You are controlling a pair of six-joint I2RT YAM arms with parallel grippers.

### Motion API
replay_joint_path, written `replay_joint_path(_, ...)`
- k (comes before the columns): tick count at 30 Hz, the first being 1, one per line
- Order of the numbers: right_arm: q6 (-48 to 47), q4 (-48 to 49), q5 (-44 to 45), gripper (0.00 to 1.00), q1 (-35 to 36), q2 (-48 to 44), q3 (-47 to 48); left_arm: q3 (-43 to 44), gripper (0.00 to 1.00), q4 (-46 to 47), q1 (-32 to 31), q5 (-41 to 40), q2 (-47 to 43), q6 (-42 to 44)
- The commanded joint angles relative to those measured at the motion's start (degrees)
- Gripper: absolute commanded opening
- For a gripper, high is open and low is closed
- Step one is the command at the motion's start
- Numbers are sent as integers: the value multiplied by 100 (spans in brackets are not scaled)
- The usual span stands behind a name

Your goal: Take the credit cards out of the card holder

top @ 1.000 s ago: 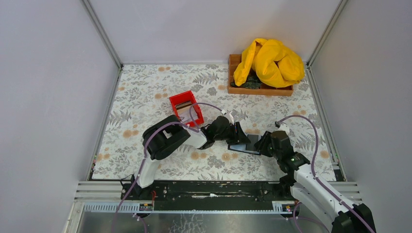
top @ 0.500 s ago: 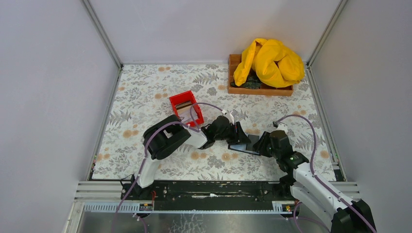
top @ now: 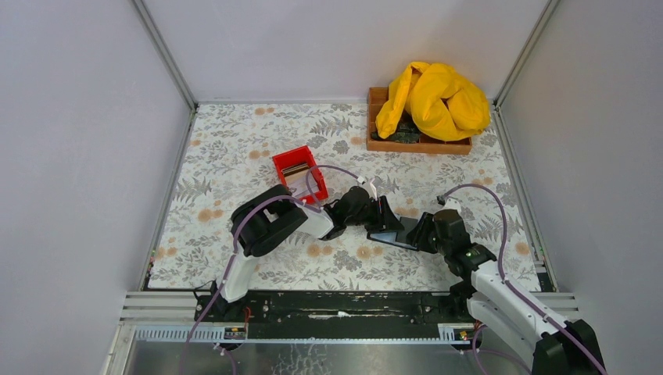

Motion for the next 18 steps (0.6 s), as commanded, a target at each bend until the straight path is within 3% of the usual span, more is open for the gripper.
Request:
replay_joint_path(1, -71, 309, -351, 40, 36, -204, 45, -101, 46, -671, -24, -94, 427, 121)
replay_joint_path(18, -100, 165, -570, 40, 31, -180, 405, -162, 46, -496, -18, -3, 442, 55)
